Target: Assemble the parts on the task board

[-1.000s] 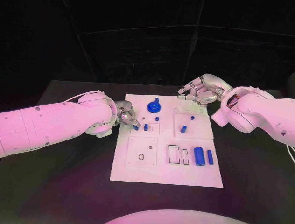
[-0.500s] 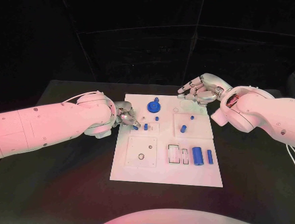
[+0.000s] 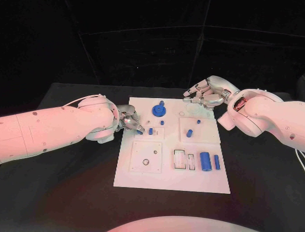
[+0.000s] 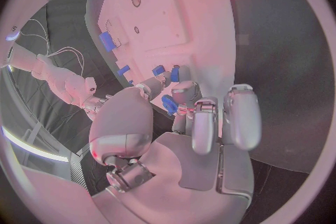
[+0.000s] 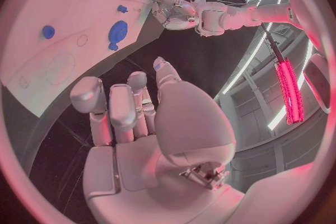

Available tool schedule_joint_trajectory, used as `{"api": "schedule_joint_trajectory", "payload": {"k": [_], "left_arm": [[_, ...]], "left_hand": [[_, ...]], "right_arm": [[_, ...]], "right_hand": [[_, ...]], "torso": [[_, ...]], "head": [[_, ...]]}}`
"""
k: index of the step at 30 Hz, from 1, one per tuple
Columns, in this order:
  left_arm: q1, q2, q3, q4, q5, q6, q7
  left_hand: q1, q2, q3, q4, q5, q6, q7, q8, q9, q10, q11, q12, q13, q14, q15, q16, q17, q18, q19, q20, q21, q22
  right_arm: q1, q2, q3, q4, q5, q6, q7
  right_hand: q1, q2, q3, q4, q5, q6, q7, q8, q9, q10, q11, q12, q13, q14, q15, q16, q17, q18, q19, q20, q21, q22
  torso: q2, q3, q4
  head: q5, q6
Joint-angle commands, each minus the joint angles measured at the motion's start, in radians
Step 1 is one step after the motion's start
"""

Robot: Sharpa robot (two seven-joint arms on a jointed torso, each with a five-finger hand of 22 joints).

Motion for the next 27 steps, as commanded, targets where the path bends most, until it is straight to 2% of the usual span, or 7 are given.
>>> {"api": "schedule_joint_trajectory", "payload": {"k": [1,15,19,22,27], "left_arm": [[0.002,-0.002,0.001,0.004,-0.002,-0.006,0.000],[0.005,0.012,0.001,-0.007,0.010,0.006,-0.001],[0.006,0.014,0.001,-0.012,0.015,0.011,-0.001],[0.006,0.015,0.001,-0.014,0.017,0.012,-0.002],[0.006,0.018,0.001,-0.016,0.023,0.010,-0.002]], "left_hand": [[-0.011,0.003,-0.003,0.008,-0.004,0.006,-0.001,0.002,-0.002,0.009,-0.001,0.006,0.001,0.104,-0.008,0.003,0.263,-0.006,0.024,-0.005,0.006,0.038],[-0.041,0.004,-0.019,0.030,-0.005,0.013,-0.001,0.000,-0.011,0.012,-0.001,0.010,0.005,0.104,-0.007,0.003,0.263,-0.006,0.026,-0.005,0.008,0.041],[-0.028,0.019,-0.011,0.024,-0.003,0.012,-0.003,-0.001,-0.015,0.012,-0.002,0.011,0.006,0.104,-0.008,0.003,0.263,-0.006,0.026,-0.005,0.007,0.041],[-0.002,0.043,0.004,0.010,-0.003,0.011,-0.004,0.000,-0.017,0.011,-0.004,0.009,0.005,0.104,-0.009,0.003,0.263,-0.005,0.025,-0.006,0.005,0.040],[0.029,0.065,0.018,-0.009,-0.002,0.007,-0.004,0.003,-0.020,0.010,-0.004,0.007,0.004,0.104,-0.010,0.003,0.263,-0.005,0.024,-0.007,0.003,0.039]], "right_arm": [[0.002,0.000,0.001,0.001,-0.001,0.004,0.006],[0.002,0.001,0.001,0.002,-0.001,0.004,0.005],[0.002,0.001,0.001,0.002,-0.001,0.005,0.005],[0.002,0.000,0.001,0.002,-0.001,0.005,0.005],[0.002,0.001,0.001,0.001,-0.001,0.005,0.005]], "right_hand": [[0.000,0.006,-0.005,0.000,0.003,-0.008,0.000,0.007,-0.001,-0.005,0.001,-0.001,0.000,0.000,-0.004,-0.006,-0.001,0.020,-0.003,0.000,-0.004,-0.002],[-0.001,0.006,-0.006,0.001,0.004,-0.008,0.000,0.007,-0.001,-0.005,0.001,-0.001,0.000,0.001,-0.004,-0.007,-0.001,0.020,-0.003,0.000,-0.004,-0.002],[-0.001,0.006,-0.006,0.001,0.004,-0.008,0.000,0.007,-0.001,-0.005,0.001,-0.001,0.000,0.001,-0.004,-0.007,-0.001,0.020,-0.003,0.000,-0.004,-0.002],[-0.001,0.006,-0.006,0.001,0.004,-0.008,0.000,0.007,-0.001,-0.005,0.001,-0.001,0.000,0.001,-0.004,-0.007,-0.001,0.020,-0.003,0.000,-0.004,-0.002],[-0.001,0.006,-0.006,0.001,0.004,-0.008,0.000,0.007,-0.001,-0.005,0.001,-0.001,0.000,0.001,-0.004,-0.007,-0.001,0.020,-0.003,0.000,-0.004,-0.002]], "torso": [[0.001,0.0001,-0.0010],[0.001,0.0006,-0.0011],[0.001,0.0004,-0.0004],[0.001,0.0004,0.0001],[0.001,-0.0001,-0.0001]], "head": [[0.000,-0.001],[-0.002,-0.003],[-0.002,-0.003],[-0.002,-0.003],[-0.002,-0.004]]}}
